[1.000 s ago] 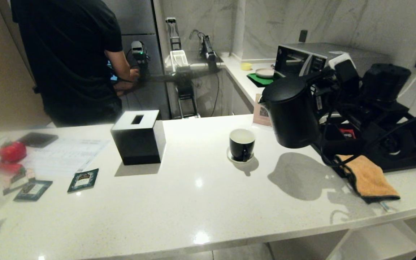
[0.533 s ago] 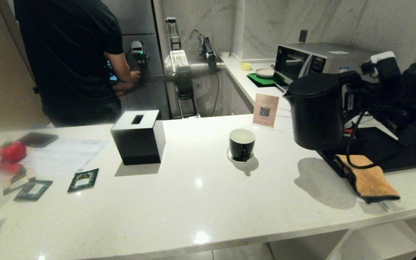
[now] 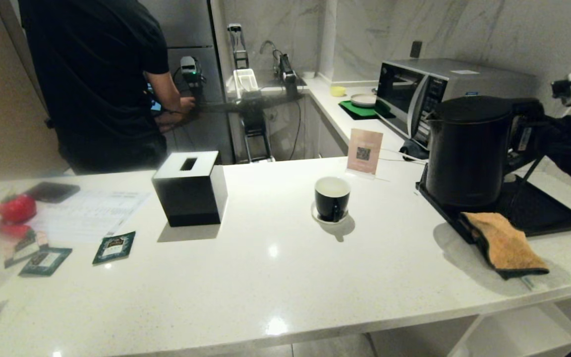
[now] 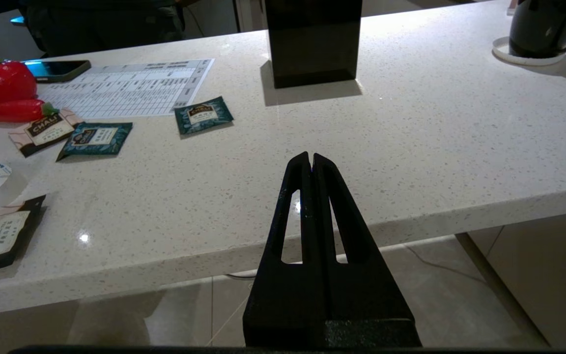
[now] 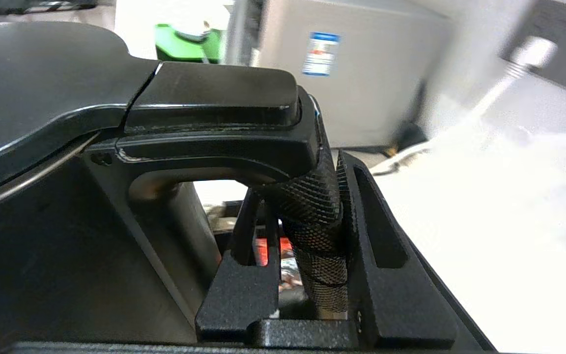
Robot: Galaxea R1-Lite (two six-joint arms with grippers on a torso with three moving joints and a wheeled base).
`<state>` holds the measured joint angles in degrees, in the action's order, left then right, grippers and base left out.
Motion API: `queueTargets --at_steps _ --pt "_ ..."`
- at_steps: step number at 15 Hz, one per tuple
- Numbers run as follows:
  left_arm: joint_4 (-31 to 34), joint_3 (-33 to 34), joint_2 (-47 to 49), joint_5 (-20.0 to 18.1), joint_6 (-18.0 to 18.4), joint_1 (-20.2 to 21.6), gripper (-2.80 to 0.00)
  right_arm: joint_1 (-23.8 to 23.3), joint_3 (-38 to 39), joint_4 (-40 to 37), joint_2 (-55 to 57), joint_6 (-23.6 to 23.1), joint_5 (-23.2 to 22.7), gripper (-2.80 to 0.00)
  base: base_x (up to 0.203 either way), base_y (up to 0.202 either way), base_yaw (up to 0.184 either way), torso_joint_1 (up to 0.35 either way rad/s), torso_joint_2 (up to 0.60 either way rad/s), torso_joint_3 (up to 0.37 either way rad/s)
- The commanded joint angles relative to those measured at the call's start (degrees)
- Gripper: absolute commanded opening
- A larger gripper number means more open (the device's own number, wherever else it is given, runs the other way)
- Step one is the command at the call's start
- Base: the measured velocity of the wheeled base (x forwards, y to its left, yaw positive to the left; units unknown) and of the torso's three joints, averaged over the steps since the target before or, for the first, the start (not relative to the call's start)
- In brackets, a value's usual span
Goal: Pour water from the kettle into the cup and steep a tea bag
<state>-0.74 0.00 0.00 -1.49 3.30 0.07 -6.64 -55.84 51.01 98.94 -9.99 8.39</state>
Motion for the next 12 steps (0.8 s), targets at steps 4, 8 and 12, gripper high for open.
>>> queueTargets --at_steps 4,8,12 --pt "-0.05 0.00 0.09 -0.01 0.04 0.01 -2.80 -7.11 1.02 -2.76 -2.48 2.27 0.01 -2.80 0.000 0.000 0.000 0.000 0.00 0.000" --pt "-0.05 0.00 0.09 -0.01 0.04 0.01 -2.80 -13.44 1.09 -3.37 -2.70 3.08 -0.03 -2.80 0.000 0.000 0.000 0.000 0.00 0.000" --pt "-0.05 0.00 0.09 -0.01 0.04 0.01 -2.80 -18.70 1.96 -3.31 -2.53 4.26 0.19 -2.80 0.000 0.000 0.000 0.000 0.00 0.000"
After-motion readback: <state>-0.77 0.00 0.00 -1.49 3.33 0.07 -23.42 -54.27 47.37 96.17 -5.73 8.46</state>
